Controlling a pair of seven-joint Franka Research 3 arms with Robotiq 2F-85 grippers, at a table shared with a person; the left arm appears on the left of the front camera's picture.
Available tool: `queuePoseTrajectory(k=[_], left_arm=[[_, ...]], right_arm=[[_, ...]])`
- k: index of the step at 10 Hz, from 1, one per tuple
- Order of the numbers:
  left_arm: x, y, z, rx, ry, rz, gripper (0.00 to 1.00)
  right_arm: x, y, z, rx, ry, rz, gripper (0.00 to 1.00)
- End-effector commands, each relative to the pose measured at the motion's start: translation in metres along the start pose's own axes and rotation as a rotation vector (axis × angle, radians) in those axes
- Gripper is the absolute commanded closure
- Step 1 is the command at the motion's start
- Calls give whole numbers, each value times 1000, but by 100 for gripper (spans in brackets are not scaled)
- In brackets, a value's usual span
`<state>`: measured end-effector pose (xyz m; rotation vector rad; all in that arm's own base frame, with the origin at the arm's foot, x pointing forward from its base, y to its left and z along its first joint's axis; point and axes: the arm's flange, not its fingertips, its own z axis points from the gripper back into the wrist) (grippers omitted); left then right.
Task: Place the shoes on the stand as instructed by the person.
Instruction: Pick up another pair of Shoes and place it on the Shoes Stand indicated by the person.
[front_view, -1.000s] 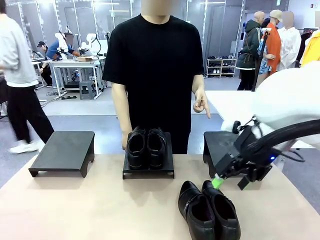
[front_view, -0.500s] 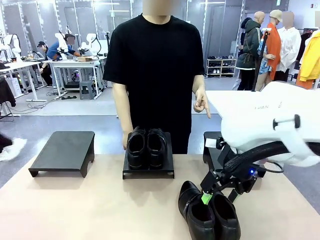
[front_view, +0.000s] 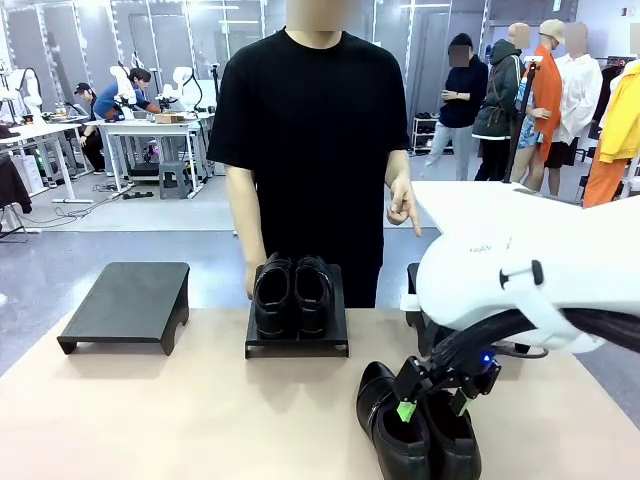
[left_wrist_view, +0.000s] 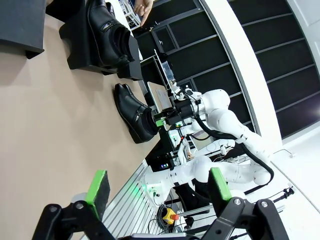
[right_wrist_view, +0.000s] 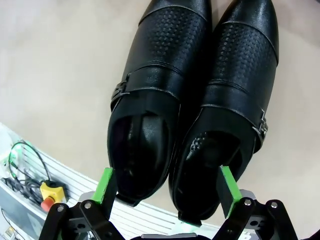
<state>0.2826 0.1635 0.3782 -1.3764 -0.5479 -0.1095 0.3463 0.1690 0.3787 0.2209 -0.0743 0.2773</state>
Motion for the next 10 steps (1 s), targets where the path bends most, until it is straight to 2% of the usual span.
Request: queuePoseTrajectory(k=[1, 5, 6, 7, 8, 9, 10], left_arm=[[0, -3, 1, -16, -5, -12, 0], [0, -3, 1, -16, -5, -12, 0], [0, -3, 1, -16, -5, -12, 0], [0, -3, 1, -16, -5, -12, 0], [0, -3, 1, -16, -5, -12, 0], [0, -3, 1, -16, -5, -12, 0], [0, -3, 1, -16, -5, -12, 0]], right_arm=[[-8, 0, -19, -80, 5, -36, 0], [-4, 5, -43, -155, 44, -40, 0], [-3, 8, -48, -163, 51, -29, 31], [-3, 11, -53, -163, 54, -25, 53], [-2, 13, -54, -165, 44, -21, 91], [0, 15, -53, -176, 35, -20, 100], [0, 15, -52, -183, 35, -23, 100]])
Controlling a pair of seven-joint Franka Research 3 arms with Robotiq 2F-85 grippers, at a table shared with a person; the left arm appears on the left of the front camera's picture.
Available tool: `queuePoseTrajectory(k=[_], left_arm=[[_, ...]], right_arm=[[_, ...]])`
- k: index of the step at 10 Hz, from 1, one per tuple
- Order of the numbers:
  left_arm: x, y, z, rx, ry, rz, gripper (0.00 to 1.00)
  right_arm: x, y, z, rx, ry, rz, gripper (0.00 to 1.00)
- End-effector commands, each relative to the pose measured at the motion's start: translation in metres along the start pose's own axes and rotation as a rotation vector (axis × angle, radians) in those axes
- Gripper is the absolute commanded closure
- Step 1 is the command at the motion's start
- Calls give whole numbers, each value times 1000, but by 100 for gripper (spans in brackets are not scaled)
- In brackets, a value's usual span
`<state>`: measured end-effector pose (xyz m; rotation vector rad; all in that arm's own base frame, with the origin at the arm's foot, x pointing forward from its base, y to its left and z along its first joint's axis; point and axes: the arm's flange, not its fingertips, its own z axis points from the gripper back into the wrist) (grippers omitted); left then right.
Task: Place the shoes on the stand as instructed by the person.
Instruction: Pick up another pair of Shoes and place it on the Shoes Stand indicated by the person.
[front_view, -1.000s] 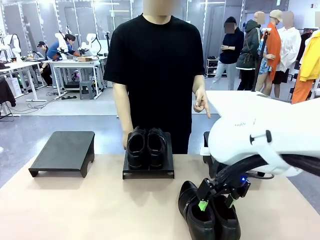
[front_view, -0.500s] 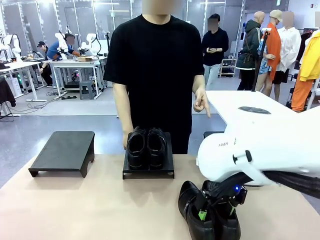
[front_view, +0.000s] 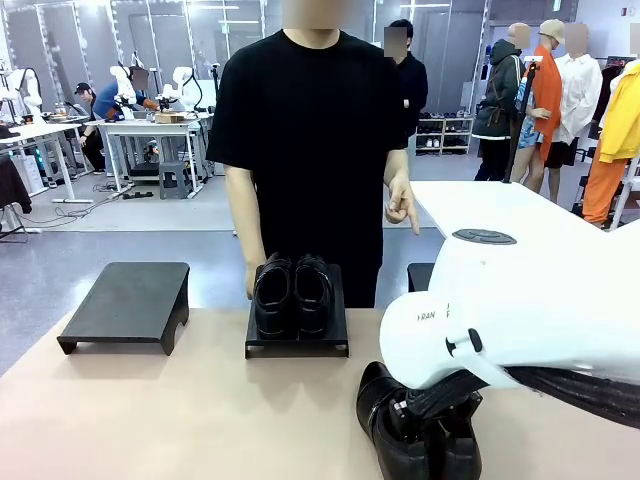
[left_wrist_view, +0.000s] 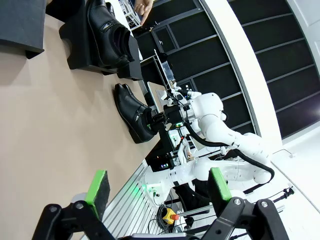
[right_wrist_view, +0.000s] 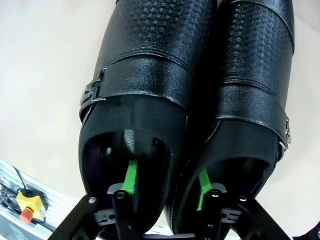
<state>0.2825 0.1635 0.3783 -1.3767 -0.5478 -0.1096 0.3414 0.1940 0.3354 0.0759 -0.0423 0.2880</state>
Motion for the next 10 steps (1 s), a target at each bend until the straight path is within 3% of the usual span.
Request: queuePoseTrajectory(k=[1, 2, 6, 8, 10], left_arm=[[0, -3, 1, -15, -5, -12, 0], [0, -3, 1, -15, -5, -12, 0], [0, -3, 1, -15, -5, -12, 0], [0, -3, 1, -15, -5, -12, 0], [0, -3, 1, -15, -5, -12, 0]], right_arm=[[3, 0, -3, -51, -13, -41, 100], [3, 0, -4, -52, -11, -48, 97], [4, -1, 6, -54, -36, -78, 100], [7, -14, 46, -34, -25, -73, 100], [11, -34, 92, -13, -103, -90, 100]])
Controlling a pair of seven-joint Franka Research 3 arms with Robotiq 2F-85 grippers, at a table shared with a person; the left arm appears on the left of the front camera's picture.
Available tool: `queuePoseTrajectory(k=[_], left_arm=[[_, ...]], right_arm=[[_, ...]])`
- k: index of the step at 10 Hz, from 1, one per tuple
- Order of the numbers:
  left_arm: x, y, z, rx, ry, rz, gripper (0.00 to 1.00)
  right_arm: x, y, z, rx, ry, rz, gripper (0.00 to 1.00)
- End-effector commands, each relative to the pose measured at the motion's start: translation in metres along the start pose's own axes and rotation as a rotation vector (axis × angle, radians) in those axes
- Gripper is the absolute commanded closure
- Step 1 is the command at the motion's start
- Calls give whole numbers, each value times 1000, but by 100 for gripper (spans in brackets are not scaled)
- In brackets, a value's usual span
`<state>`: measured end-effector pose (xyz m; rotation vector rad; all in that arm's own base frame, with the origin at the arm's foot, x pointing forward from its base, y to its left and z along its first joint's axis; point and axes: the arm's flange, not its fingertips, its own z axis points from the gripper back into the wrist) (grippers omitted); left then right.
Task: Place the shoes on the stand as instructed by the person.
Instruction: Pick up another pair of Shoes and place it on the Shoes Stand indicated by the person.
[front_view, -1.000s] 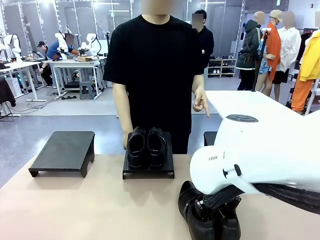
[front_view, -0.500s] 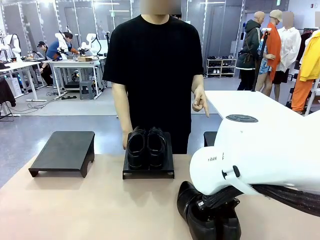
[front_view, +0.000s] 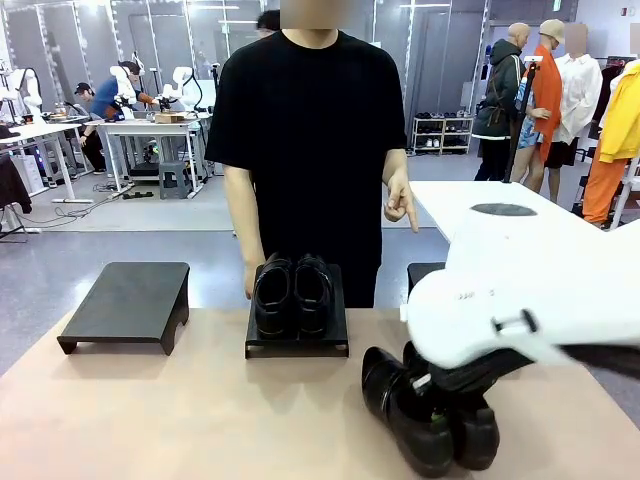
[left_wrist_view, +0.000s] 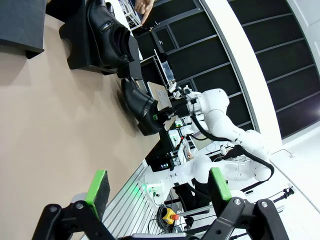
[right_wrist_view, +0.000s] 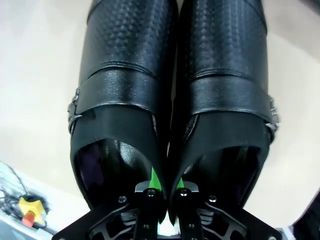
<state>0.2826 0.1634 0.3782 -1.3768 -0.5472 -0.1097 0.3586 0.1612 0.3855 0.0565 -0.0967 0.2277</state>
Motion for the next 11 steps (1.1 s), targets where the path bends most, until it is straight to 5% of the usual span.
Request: queuePoseTrajectory(k=[1, 6, 11], left_arm=[[0, -3, 1, -15, -5, -13, 0], [0, -3, 1, -15, -5, -13, 0], [0, -3, 1, -15, -5, -13, 0]], right_arm=[[7, -16, 67, 22, -77, -30, 100], [40, -89, 143, 1, -235, -44, 100], [34, -93, 144, 11, -219, -76, 100]])
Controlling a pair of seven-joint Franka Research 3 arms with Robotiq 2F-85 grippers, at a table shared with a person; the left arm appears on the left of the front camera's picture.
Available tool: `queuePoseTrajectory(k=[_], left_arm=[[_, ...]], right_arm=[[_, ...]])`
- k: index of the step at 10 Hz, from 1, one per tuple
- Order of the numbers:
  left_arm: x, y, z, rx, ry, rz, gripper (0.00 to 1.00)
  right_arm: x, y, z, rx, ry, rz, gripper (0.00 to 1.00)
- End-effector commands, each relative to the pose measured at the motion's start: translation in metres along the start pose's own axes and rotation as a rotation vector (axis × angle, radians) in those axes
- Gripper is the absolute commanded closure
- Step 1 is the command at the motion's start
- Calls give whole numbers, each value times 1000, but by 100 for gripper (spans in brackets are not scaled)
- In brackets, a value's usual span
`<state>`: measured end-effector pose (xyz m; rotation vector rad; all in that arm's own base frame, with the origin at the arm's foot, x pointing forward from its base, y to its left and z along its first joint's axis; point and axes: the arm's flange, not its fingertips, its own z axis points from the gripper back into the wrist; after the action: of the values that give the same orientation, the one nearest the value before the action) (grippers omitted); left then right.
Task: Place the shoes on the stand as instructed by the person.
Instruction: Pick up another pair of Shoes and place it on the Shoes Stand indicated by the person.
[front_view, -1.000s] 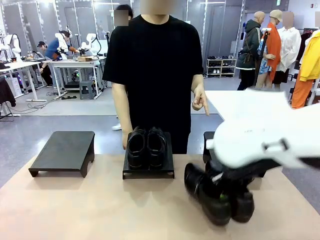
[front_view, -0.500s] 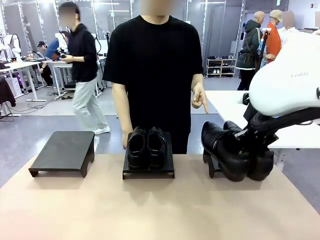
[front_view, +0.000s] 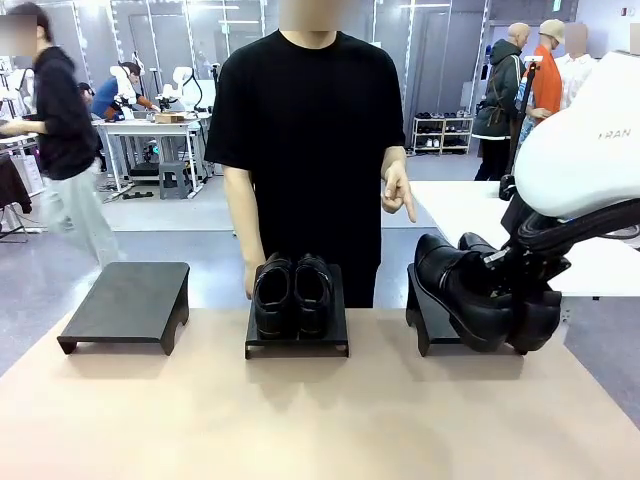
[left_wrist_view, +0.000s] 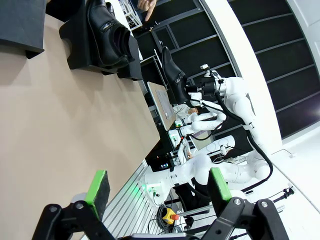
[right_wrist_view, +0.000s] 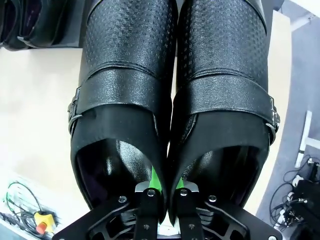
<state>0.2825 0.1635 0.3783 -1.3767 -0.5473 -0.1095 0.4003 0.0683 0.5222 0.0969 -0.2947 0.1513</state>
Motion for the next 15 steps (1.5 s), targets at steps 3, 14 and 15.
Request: queuePoseTrajectory(k=[3, 14, 15], left_arm=[[0, -3, 1, -15, -5, -13, 0], [0, -3, 1, -15, -5, -13, 0], [0, -3, 1, -15, -5, -13, 0]], right_arm=[[0, 0, -1, 0, 4, 0, 92], [141, -68, -94, -25, -181, -49, 92], [146, -69, -108, -40, -180, -44, 92]])
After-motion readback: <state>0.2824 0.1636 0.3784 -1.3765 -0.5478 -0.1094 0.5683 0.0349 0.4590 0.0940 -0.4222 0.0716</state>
